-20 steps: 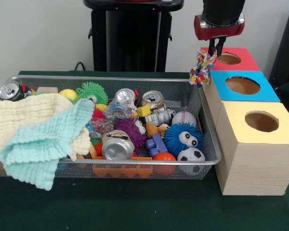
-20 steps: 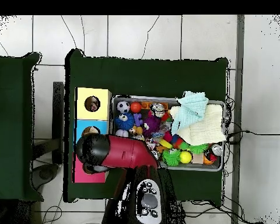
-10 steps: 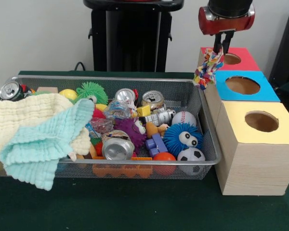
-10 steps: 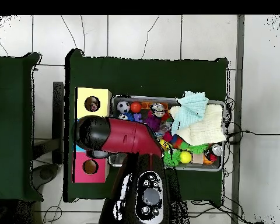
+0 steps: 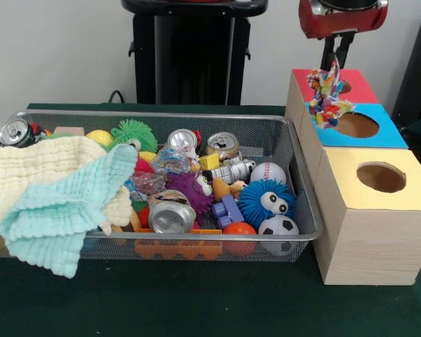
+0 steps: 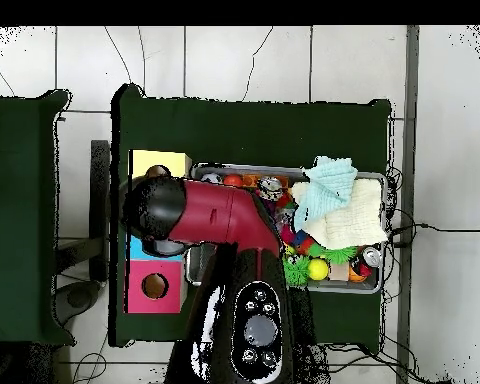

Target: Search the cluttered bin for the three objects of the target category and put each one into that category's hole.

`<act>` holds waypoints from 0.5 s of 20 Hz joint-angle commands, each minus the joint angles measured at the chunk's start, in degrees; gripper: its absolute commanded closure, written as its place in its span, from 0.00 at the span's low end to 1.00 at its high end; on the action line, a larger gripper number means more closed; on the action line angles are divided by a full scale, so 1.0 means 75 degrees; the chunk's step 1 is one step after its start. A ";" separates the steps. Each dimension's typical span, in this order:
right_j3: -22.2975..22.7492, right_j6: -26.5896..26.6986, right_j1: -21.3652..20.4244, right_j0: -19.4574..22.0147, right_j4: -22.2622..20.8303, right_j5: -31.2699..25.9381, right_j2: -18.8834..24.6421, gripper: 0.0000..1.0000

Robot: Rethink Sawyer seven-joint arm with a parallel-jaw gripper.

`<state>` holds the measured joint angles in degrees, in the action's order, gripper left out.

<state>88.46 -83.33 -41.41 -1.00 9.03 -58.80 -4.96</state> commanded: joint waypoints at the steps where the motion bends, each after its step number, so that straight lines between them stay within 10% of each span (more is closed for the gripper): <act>1: -0.0691 -0.2021 0.0363 0.0050 -0.0015 -0.0956 0.0064 1.00; 10: -0.0983 -0.2472 0.0715 -0.0210 0.0102 -0.0708 0.0032 1.00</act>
<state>82.89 -84.47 -40.23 -2.12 9.09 -61.24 -5.15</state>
